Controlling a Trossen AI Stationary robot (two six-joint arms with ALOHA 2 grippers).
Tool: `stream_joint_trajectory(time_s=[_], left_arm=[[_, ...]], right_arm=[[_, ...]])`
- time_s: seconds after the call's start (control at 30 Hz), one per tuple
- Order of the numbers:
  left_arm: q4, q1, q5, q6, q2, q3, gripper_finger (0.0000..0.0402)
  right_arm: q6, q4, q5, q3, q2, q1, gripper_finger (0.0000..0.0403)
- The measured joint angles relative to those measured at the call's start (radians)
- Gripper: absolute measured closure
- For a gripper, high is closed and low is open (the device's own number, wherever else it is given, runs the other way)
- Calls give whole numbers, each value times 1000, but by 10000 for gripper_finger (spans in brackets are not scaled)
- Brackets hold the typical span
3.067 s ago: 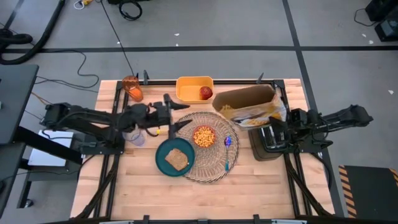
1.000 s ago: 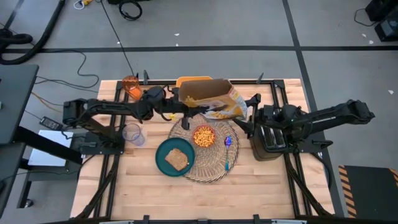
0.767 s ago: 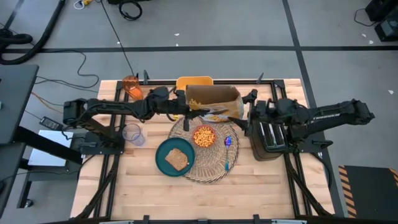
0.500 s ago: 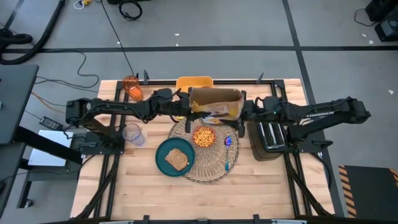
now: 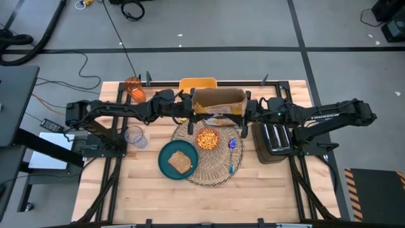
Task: Arrange a breakfast setting
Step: Pour the cereal from the yellow cereal box into the red bowl
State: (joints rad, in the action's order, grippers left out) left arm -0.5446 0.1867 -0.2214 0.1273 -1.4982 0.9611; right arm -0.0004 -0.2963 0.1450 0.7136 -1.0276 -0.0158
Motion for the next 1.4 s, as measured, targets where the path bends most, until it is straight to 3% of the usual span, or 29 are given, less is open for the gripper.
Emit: stream_joint_trajectory(time_s=[0.13, 0.27, 0.47, 0.6, 0.73, 0.83, 0.9, 1.0, 1.13, 1.4], left_arm=[[1, 0, 2, -13, 2, 0, 277], [29, 0, 2, -17, 30, 0, 226], [277, 13, 58, 41, 162, 1, 141], [621, 40, 186, 60, 294, 2, 123], [938, 70, 264, 2, 388, 1, 125], [992, 73, 269, -37, 436, -43, 126], [968, 65, 267, -41, 458, -85, 126], [923, 51, 263, -60, 480, -140, 127], [902, 4, 263, -91, 481, -169, 127], [871, -125, 260, -111, 480, -170, 127]], right_arm=[[-1, -4, -1, 0, -1, 0, 321], [-2, -16, -1, 0, -1, 0, 346], [-30, -2, 55, 0, 47, 0, 363], [-66, 76, 193, 0, 123, -1, 364], [-100, 172, 439, 0, 163, -2, 365], [-108, 185, 614, 0, 139, -23, 365], [-126, 185, 660, 0, 104, -51, 365], [-130, 194, 593, 0, 54, -123, 365], [-86, 190, 361, 0, 47, -308, 369], [-153, 147, -50, -10, -3, -660, 375]])
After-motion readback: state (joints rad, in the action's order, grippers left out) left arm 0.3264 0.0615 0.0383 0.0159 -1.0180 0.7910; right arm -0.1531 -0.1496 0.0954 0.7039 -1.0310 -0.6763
